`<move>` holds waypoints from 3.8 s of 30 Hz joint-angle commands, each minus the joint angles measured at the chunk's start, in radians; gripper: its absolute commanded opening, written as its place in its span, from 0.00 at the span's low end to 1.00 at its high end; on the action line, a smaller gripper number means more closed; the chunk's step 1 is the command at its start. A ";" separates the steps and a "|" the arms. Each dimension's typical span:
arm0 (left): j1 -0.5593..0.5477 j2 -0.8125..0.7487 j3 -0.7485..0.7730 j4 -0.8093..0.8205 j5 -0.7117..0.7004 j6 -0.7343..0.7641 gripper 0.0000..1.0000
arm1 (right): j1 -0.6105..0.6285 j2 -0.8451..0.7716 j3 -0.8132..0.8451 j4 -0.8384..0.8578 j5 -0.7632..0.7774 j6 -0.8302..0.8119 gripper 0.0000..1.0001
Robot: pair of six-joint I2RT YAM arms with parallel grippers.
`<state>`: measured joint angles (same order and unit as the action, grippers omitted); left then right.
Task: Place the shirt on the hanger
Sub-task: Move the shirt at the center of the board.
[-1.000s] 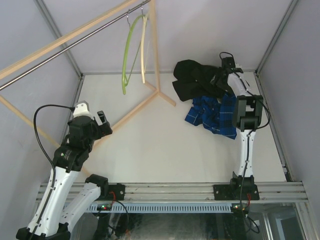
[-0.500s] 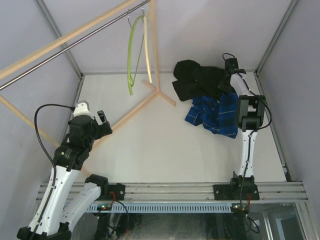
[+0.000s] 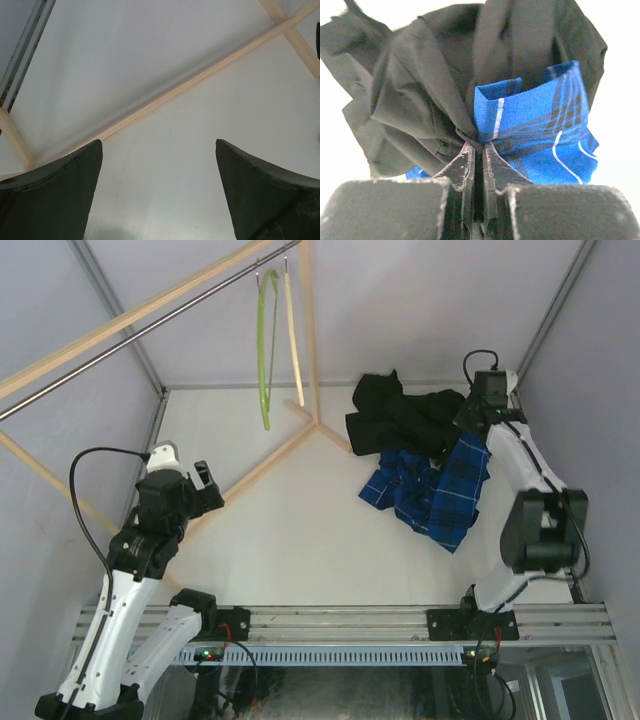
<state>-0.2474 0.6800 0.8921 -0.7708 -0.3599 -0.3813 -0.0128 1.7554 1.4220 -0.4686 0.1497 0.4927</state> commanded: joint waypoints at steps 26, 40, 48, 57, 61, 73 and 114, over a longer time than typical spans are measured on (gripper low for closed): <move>0.015 -0.028 -0.015 0.038 0.003 0.013 0.96 | 0.440 -0.959 -0.121 0.160 -0.373 -0.525 0.00; 0.017 -0.044 -0.021 0.044 -0.004 0.010 0.97 | 0.816 -0.933 -0.434 0.229 0.195 -0.258 0.00; 0.016 -0.037 -0.031 0.041 0.024 -0.026 1.00 | 0.716 -0.647 -0.414 0.165 -0.033 -0.188 0.57; 0.016 -0.041 -0.104 0.089 0.156 -0.138 1.00 | 0.341 -0.670 -0.425 -0.016 -0.153 -0.017 0.76; 0.015 -0.039 -0.141 0.114 0.182 -0.153 1.00 | 0.198 -0.594 -0.422 -0.005 -0.196 -0.021 0.76; 0.014 -0.061 -0.172 0.125 0.246 -0.166 1.00 | 0.043 -0.181 -0.275 0.150 -0.187 -0.043 0.99; -0.134 0.090 -0.240 0.290 0.366 -0.221 0.78 | 0.880 -0.820 -0.853 0.265 0.233 0.284 0.47</move>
<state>-0.3756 0.7765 0.6346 -0.4957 0.0338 -0.5926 0.8379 0.9764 0.5468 -0.2329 0.3099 0.8394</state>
